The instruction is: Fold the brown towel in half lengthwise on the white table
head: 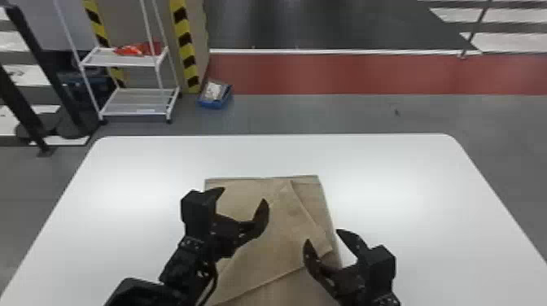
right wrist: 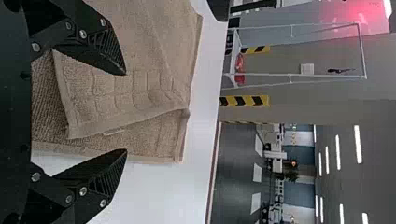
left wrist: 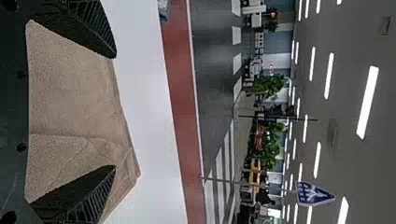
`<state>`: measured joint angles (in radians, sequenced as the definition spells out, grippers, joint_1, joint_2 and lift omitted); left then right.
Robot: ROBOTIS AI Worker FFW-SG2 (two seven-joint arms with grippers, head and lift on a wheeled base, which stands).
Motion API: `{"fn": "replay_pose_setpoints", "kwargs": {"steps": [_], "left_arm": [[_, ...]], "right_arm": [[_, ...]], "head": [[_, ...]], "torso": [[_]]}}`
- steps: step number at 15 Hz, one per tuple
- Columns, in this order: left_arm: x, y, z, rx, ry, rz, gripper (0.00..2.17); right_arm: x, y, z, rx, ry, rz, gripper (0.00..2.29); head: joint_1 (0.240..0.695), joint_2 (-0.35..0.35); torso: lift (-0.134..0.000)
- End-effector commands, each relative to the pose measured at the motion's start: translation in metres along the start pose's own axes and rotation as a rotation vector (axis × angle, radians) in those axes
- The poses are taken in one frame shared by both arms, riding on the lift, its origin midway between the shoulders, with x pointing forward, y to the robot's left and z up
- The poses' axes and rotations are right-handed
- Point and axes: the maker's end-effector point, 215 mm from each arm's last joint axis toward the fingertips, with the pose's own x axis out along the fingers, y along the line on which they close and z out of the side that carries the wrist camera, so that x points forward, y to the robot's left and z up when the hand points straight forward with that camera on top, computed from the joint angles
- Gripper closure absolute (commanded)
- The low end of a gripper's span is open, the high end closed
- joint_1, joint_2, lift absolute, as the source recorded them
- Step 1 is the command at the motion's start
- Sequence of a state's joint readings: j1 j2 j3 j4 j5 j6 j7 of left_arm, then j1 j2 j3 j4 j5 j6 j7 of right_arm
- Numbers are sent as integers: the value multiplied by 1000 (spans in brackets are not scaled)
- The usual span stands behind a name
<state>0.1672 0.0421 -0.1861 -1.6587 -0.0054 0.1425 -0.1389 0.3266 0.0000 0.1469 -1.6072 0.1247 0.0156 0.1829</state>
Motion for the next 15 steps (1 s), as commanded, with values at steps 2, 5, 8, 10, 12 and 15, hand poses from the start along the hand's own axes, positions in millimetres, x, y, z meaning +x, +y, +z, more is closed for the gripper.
{"fn": "replay_pose_setpoints", "kwargs": {"steps": [2, 5, 8, 10, 12, 15], "left_arm": [[-2, 3, -3, -9, 4, 1, 26], [-5, 5, -9, -39, 13, -17, 26], [-6, 8, -12, -35, 22, -13, 26], [-6, 10, -14, -32, 28, -13, 26], [-5, 11, -14, -31, 30, -11, 26], [-4, 12, -15, -31, 33, -11, 26]], "right_arm": [[4, -11, -9, -3, 16, -47, 346], [12, -16, -26, 20, 60, -46, 454], [16, -12, -34, 20, 93, -27, 505], [15, -8, -31, 20, 83, -21, 664], [14, -5, -26, 15, 72, -17, 701], [14, -3, -25, 8, 79, -14, 704]], "head": [[695, -2], [695, -12], [695, -8], [695, -4], [695, 3], [695, 9]], "torso": [[-57], [-57], [-57], [-57], [-57], [-57]]}}
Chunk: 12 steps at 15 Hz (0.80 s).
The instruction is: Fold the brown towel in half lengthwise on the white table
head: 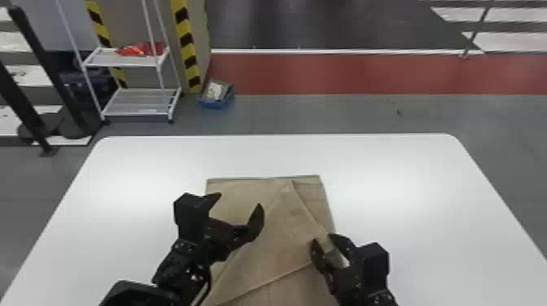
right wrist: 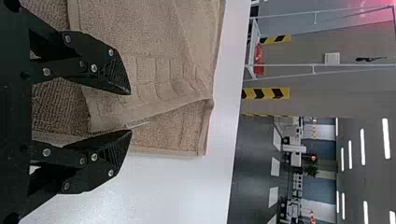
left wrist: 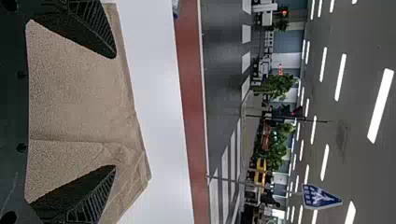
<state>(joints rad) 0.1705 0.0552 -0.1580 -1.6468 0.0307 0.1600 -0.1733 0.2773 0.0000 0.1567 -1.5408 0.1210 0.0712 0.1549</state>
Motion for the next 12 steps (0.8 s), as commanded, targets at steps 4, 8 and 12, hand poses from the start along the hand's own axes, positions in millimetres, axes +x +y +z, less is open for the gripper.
{"fn": "replay_pose_setpoints", "kwargs": {"steps": [4, 8, 12], "left_arm": [[0, -2, -6, -1, 17, -12, 26], [0, 1, -8, -1, 21, -7, 26], [0, 1, -9, 5, 24, -7, 26]], "right_arm": [[2, 0, -6, 2, 29, 0, 707], [-1, 3, 2, 2, 13, 3, 1328], [-10, 3, 18, 1, -26, -1, 1328]], "head": [[695, 12], [695, 11], [695, 16]], "torso": [[-57], [-57], [-57]]}}
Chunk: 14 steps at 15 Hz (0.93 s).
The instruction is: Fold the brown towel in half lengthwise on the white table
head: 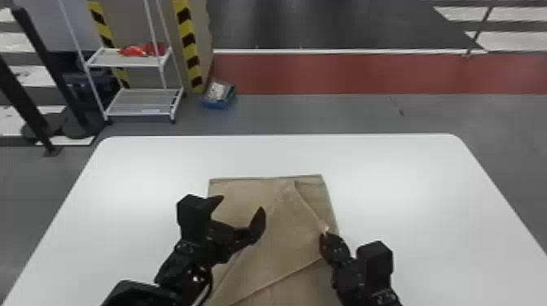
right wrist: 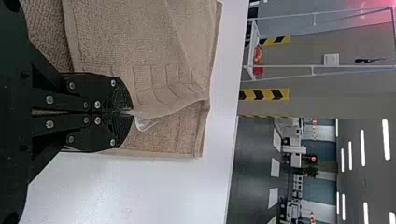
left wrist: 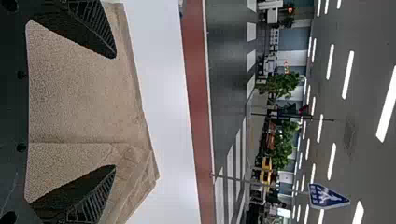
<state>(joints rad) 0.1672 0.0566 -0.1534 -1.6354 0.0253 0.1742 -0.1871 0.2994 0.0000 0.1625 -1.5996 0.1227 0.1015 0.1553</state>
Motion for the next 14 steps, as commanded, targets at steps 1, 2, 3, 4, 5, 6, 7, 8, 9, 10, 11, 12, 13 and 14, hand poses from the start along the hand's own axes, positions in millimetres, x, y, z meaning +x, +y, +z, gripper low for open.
{"fn": "replay_pose_setpoints", "kwargs": {"steps": [1, 2, 3, 4, 5, 6, 7, 8, 9, 10, 11, 12, 13, 14], "left_arm": [[0, 1, 0, 4, 1, 2, 26], [1, 4, -1, 4, 1, 12, 26], [2, 9, 1, 3, -2, 20, 26], [5, 14, 3, 5, -8, 28, 26], [9, 25, 4, 4, -15, 45, 26], [14, 32, 4, 4, -12, 54, 26], [19, 38, 2, 4, -7, 60, 26], [23, 39, 3, 6, -7, 61, 26], [25, 38, 5, 7, -13, 58, 26], [27, 35, 7, 11, -20, 53, 26], [29, 33, 7, 11, -21, 49, 26], [31, 31, 8, 13, -22, 45, 26], [33, 30, 7, 13, -19, 42, 26], [34, 28, 5, 16, -15, 40, 26]], "right_arm": [[-12, -3, 15, 5, -37, -12, 1328], [-21, -16, 25, 9, -60, -36, 1328], [-31, -33, 34, 10, -84, -69, 1328], [-49, -61, 43, 20, -103, -122, 1328], [-70, -98, 51, 34, -126, -189, 1328], [-91, -133, 56, 59, -142, -241, 1328], [-115, -175, 57, 86, -151, -298, 1328], [-139, -214, 56, 98, -153, -356, 1328], [-158, -245, 51, 107, -149, -402, 1328], [-178, -276, 50, 118, -156, -454, 1328], [-198, -304, 50, 138, -170, -506, 1328], [-212, -325, 51, 149, -175, -547, 1328], [-225, -347, 50, 170, -176, -579, 1328], [-235, -369, 48, 188, -177, -619, 1328]], "head": [[695, 16], [695, 16], [695, 13], [695, 5], [695, -5], [695, -24], [695, -44], [695, -101], [695, -138], [695, -179], [695, -220], [695, -262], [695, -295], [695, -330]], "torso": [[-57], [-57], [-57], [-57], [-57], [-57], [-57], [-57], [-57], [-57], [-57], [-57], [-57], [-57]]}}
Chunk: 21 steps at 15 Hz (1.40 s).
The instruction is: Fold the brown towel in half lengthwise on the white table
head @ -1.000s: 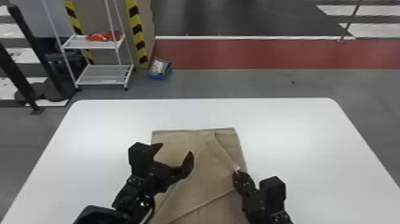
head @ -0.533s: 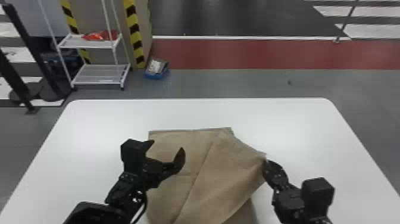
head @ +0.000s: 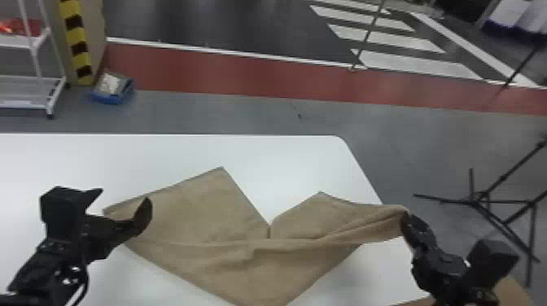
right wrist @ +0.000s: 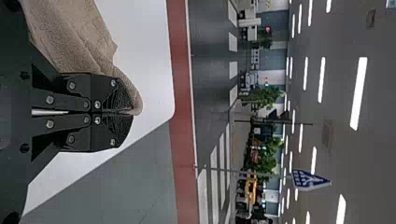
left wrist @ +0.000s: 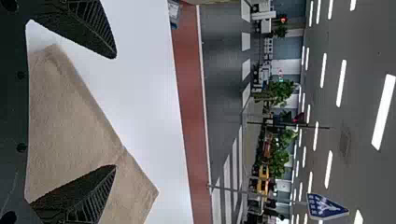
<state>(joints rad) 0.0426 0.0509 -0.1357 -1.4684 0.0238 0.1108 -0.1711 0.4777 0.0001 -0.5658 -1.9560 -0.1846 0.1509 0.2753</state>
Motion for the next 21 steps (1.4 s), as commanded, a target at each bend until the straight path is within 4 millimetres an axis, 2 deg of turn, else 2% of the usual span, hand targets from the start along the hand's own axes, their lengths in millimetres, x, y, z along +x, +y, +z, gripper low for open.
{"fn": "replay_pose_setpoints", "kwargs": {"steps": [1, 3, 6, 8, 9, 11, 12, 14, 16, 21], "left_arm": [[2, -3, -5, 7, 12, -5, 26], [2, -1, -16, 14, 34, -4, 26], [-1, -3, -36, 5, 84, -26, 171], [-3, -6, -41, -15, 96, -50, 211], [-4, -9, -43, -13, 103, -67, 215], [-3, -14, -54, -2, 141, -90, 356], [-1, -14, -67, -11, 180, -92, 356], [1, -15, -75, -14, 200, -94, 356], [2, -14, -80, -17, 210, -87, 356], [5, -9, -76, -25, 182, -74, 356]], "right_arm": [[5, -57, 0, 46, 20, -91, 1328], [6, -57, 3, 45, 19, -72, 1325], [11, -39, 1, 41, 21, -32, 1328], [14, -25, -2, 37, 25, -8, 1325], [14, -19, -3, 33, 23, 4, 1328], [13, -14, -3, 31, 22, 19, 1325], [12, -13, -5, 26, 23, 25, 1328], [8, -8, -6, 22, 25, 42, 1328], [6, -9, -3, 22, 20, 46, 1328], [2, -11, -1, 19, 14, 54, 1328]], "head": [[695, -350], [695, -350], [695, -350], [695, -350], [695, -350], [695, -350], [695, -350], [695, -350], [695, -350], [695, -350]], "torso": [[-57], [-57], [-57], [-57], [-57], [-57], [-57], [-57], [-57], [-57]]}}
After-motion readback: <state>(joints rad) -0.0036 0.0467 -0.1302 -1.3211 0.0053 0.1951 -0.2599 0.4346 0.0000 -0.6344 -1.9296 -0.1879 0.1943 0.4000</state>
